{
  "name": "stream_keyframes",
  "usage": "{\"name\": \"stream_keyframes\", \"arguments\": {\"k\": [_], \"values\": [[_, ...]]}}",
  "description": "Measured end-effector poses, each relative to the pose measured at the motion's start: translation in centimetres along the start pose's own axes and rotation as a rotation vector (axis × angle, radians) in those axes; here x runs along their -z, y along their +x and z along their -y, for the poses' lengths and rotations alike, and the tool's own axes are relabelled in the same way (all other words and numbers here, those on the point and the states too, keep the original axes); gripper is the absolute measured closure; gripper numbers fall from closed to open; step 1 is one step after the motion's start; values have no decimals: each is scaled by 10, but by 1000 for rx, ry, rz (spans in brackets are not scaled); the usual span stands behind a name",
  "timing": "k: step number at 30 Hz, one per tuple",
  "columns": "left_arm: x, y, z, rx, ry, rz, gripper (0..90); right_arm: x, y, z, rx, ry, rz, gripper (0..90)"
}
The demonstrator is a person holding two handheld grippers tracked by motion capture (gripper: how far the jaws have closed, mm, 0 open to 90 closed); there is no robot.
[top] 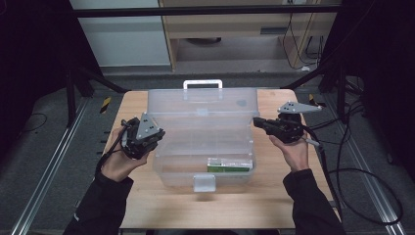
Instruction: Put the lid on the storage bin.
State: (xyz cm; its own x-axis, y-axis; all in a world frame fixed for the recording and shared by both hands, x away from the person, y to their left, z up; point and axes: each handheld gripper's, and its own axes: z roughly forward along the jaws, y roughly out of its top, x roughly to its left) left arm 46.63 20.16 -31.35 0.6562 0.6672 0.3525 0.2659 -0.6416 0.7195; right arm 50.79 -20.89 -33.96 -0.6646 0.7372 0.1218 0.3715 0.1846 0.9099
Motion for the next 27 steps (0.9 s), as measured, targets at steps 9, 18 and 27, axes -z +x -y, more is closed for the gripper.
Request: {"name": "stream_keyframes", "arguments": {"k": [9, 18, 27], "values": [[1, 10, 13, 74, -4, -47, 884, 3, 4, 8, 7, 6, -7, 900], [-1, 15, 24, 114, -1, -61, 888, 6, 9, 18, 19, 22, -8, 900], [-2, 11, 37, 121, 0, -45, 892, 11, 16, 28, 45, 39, 2, 900]]}}
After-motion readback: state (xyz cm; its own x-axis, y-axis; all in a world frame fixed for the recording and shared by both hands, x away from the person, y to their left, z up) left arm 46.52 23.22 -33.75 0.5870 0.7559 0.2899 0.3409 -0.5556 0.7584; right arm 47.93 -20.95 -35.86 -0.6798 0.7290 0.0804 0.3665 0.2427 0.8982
